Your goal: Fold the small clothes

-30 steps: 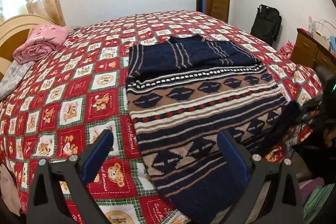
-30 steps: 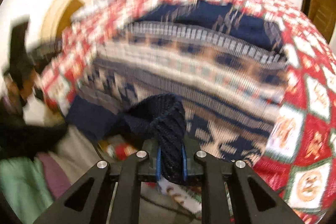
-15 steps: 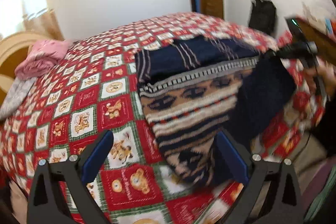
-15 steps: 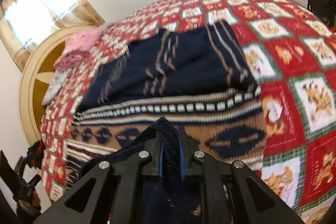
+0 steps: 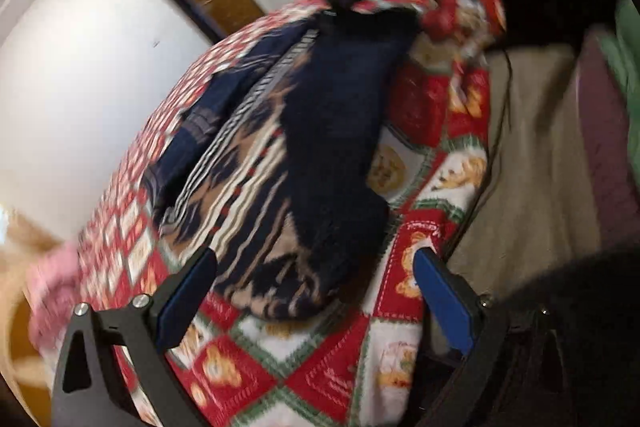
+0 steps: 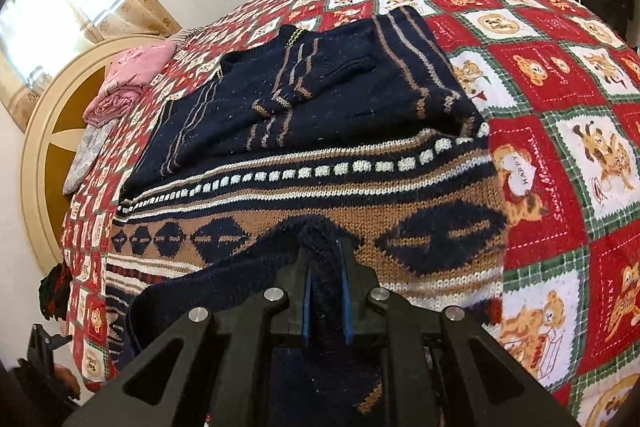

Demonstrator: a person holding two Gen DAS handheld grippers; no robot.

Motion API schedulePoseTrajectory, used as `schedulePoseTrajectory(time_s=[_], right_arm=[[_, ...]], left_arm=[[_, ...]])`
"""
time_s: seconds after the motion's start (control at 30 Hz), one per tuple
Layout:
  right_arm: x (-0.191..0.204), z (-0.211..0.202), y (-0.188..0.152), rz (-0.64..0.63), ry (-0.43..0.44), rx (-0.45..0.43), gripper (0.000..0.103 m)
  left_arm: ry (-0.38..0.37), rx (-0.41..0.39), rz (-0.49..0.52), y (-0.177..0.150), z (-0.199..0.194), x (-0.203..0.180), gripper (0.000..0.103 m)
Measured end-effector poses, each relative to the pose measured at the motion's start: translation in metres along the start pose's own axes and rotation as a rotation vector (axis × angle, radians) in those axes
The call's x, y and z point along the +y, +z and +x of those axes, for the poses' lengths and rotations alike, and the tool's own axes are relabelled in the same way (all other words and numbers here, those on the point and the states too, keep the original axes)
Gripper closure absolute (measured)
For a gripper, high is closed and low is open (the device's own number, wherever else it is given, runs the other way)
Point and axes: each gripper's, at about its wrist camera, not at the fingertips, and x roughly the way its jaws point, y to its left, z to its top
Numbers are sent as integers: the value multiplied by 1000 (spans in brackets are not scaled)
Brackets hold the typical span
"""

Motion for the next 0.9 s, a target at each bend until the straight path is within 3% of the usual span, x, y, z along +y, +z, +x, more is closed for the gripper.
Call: schedulePoseTrajectory(time_s=[0.13, 0.23, 0.3, 0.37, 0.5, 0.6, 0.73, 0.8, 0.9], right_arm=[[-3, 1, -1, 9, 8, 6, 91], [-8, 5, -3, 22, 17, 17, 91], [-11, 6, -4, 31, 26, 19, 91], [-13, 7, -3, 45, 41, 19, 91], [-9, 2, -1, 25, 51, 24, 91], [-3, -12, 6, 17, 77, -12, 91], [-4, -21, 16, 35, 112, -58, 91], [0, -14, 15, 3, 78, -50, 91], [-2, -2, 9, 2, 58, -27, 91]], left_arm=[[-20, 102, 8, 6, 42, 1, 11], [-21, 181, 26, 1, 69, -3, 25], [-22, 221, 47, 2, 80, -8, 39], [-40, 179, -6, 8, 76, -5, 48], [-188, 102, -262, 18, 62, 32, 74], [-246, 21, -454, 22, 50, 72, 82], [-236, -73, -746, 17, 44, 127, 83], [-185, -50, -924, 6, 56, 159, 83], [-157, 14, -1036, -11, 80, 178, 83]])
